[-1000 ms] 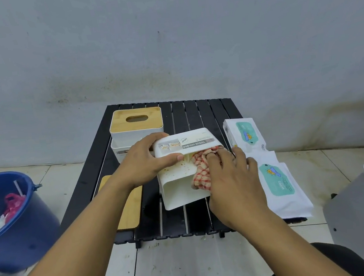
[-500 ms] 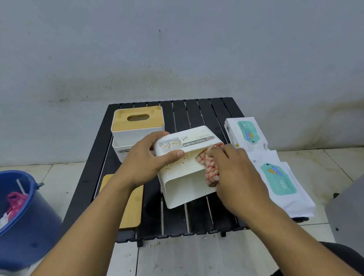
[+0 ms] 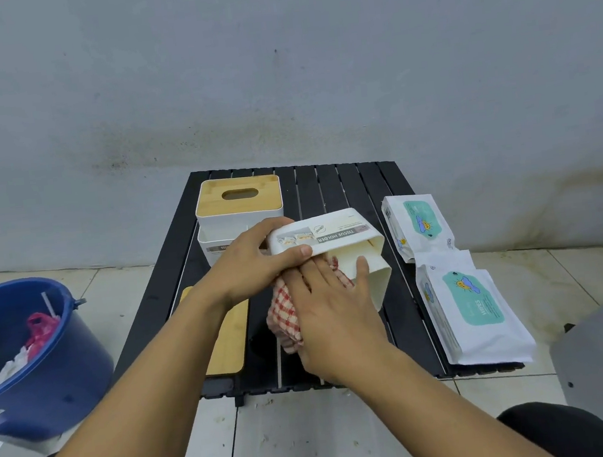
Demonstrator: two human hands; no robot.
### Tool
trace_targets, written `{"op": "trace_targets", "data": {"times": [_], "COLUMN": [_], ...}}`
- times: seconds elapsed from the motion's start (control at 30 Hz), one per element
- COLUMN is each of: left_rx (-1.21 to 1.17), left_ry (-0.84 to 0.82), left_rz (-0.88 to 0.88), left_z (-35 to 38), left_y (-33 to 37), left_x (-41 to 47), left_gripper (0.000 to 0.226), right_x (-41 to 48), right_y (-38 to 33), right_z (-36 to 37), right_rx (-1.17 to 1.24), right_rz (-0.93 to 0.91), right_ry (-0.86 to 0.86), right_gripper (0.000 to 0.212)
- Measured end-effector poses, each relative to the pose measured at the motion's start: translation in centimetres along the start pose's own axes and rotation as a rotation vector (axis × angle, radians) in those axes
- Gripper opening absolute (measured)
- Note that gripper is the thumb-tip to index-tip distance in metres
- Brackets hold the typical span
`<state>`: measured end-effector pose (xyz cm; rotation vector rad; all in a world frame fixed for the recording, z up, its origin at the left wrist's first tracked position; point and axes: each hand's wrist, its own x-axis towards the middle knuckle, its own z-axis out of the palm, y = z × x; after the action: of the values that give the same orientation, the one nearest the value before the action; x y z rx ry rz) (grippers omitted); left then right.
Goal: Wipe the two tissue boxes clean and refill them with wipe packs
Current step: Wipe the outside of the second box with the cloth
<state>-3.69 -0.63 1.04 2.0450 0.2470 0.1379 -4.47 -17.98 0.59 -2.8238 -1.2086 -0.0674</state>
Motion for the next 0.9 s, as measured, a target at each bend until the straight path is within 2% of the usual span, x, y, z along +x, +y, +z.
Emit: {"op": "trace_targets", "data": {"times": [0.13, 0.3, 0.37, 0.6, 0.9], "left_rx": [-0.006, -0.032, -0.009, -0.058, -0.081], "left_ry": [-0.022, -0.012, -0.005, -0.024, -0.017], "left_rz": [-0.002, 0.001, 0.011, -0.026, -0.037], "left_z": [-0.1, -0.2, -0.1, -0.3, -0.1], "left_y": [-0.1, -0.2, -0.3, -0.5, -0.3], "left_x": [0.2, 0.2, 0.2, 0.3, 0.2], "left_gripper": [0.05, 0.054, 0.057, 0.062, 0.052], "right_x": [2.1, 3.4, 2.9, -2.5, -3.8], "right_y": [-0.1, 0.0, 0.3, 2.3, 6.2], "right_z": [-0.2, -0.3, -0.4, -0.3, -1.9], "right_rx": [-0.032, -0.038, -0.028, 0.115, 0.137], "right_rz": [0.005, 0.005, -0.016, -0.12, 0.197], "right_ry": [-0.067, -0.056, -0.052, -0.002, 0.073], "right_gripper": [0.098, 0.1, 0.103, 0.092, 0.091]}}
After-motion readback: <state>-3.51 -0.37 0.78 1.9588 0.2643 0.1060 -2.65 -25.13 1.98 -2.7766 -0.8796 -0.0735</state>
